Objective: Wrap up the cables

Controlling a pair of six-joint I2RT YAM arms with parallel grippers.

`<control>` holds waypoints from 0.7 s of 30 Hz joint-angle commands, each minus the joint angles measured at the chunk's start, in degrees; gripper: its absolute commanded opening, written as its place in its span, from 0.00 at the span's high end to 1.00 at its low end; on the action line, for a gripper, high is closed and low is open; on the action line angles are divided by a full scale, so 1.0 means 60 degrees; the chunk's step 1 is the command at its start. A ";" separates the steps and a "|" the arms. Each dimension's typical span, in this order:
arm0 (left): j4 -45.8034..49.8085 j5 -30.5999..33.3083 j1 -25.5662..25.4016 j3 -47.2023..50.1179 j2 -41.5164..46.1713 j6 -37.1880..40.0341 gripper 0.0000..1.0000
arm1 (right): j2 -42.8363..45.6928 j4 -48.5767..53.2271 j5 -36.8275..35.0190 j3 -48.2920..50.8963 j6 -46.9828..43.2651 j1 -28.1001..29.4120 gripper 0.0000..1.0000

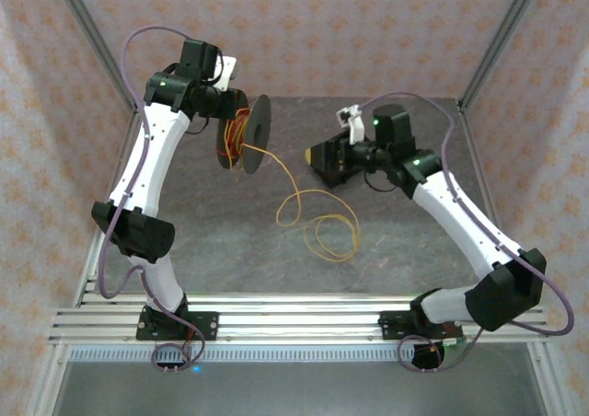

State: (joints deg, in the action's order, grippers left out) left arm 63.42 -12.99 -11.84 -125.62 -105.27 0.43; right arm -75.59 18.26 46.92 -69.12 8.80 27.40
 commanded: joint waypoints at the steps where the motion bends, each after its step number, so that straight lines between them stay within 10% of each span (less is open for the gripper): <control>1: -0.0490 0.0032 0.0056 -0.0553 -0.0017 -0.0330 1.00 | 0.1079 -0.2023 -0.0204 0.1739 0.0026 0.0769 0.11; 16: -0.0504 0.0094 0.0061 -0.0303 -0.0033 -0.0333 1.00 | 0.2931 -0.4658 -0.2998 0.5313 0.0175 0.2143 0.09; 21: -0.0557 0.0097 0.0055 -0.0231 0.0022 -0.0366 1.00 | 0.3539 -0.5016 -0.1910 0.5677 0.0184 0.2143 0.07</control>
State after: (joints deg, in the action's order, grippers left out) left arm 63.59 -12.97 -11.84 -125.95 -106.50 -0.60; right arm -56.10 -7.05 34.26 -36.16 9.67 40.32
